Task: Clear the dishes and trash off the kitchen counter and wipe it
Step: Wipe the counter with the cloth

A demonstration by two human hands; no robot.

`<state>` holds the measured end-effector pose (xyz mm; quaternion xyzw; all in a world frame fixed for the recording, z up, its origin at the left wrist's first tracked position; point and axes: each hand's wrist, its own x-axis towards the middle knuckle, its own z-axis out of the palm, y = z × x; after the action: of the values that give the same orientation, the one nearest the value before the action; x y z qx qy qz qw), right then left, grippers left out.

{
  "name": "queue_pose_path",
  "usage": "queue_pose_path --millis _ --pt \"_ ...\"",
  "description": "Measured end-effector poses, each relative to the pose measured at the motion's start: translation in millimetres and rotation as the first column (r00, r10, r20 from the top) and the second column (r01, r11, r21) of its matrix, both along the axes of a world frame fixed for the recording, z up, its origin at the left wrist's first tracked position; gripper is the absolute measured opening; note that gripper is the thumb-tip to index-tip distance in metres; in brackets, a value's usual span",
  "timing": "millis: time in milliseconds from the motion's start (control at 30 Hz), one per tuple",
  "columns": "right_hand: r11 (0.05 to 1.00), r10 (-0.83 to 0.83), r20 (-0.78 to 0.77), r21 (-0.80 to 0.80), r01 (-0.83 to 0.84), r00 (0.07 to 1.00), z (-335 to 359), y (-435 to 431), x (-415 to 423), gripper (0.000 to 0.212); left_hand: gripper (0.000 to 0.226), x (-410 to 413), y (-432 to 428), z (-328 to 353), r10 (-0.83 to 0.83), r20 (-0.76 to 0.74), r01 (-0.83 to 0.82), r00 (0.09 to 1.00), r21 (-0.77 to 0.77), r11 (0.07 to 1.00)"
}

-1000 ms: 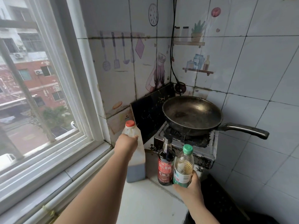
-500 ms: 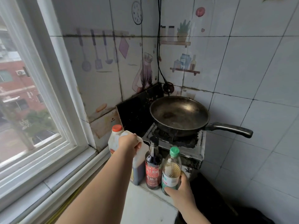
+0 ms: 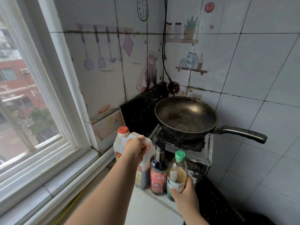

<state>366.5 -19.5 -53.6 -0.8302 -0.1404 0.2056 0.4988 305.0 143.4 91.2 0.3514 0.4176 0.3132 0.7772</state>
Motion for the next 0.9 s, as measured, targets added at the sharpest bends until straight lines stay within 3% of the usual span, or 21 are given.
queue_pose_path --millis 167,333,533,633,700,767,833,900 --pt "1.0 -0.019 -0.003 -0.006 0.019 1.0 -2.2 1.7 1.2 0.066 0.036 -3.5 -0.4 -2.4 -0.078 0.049 0.075 0.996 0.058 0.996" --pt "0.999 -0.027 0.001 -0.025 0.027 1.0 -0.5 2.7 -0.5 0.063 0.027 -4.6 10.5 -13.0 -0.069 0.087 0.064 0.994 0.059 0.996" --pt "0.999 -0.003 0.023 -0.054 0.004 1.0 0.1 -1.8 0.6 0.048 0.016 -10.9 7.6 -14.3 -0.034 -0.021 0.035 0.999 0.071 0.997" --pt "0.997 0.025 0.021 -0.072 -0.023 0.999 5.1 -2.7 1.9 0.042 0.018 -17.2 0.4 -11.4 0.075 -0.154 -0.057 0.985 0.115 0.992" --pt "0.997 0.029 0.023 -0.073 -0.028 0.999 6.0 -2.4 1.7 0.043 0.033 -22.0 -9.0 -9.2 0.25 -0.262 -0.162 0.932 0.314 0.935" --pt "0.997 0.029 0.017 -0.07 -0.028 0.999 6.3 -2.1 0.7 0.048 0.041 -25.9 -24.8 -1.4 0.331 -0.26 -0.135 0.907 0.565 0.814" --pt "0.998 0.03 -0.009 -0.051 -0.031 1.0 7.5 -1.8 -1.2 0.052 0.055 -23.9 -38.9 2.2 0.197 -0.279 0.064 0.94 0.711 0.701" --pt "0.999 0.03 -0.024 -0.024 -0.031 0.999 8.4 -2.0 -3.4 0.054 0.07 -18.4 -48.4 -0.2 0.047 -0.428 0.327 0.903 0.752 0.572"
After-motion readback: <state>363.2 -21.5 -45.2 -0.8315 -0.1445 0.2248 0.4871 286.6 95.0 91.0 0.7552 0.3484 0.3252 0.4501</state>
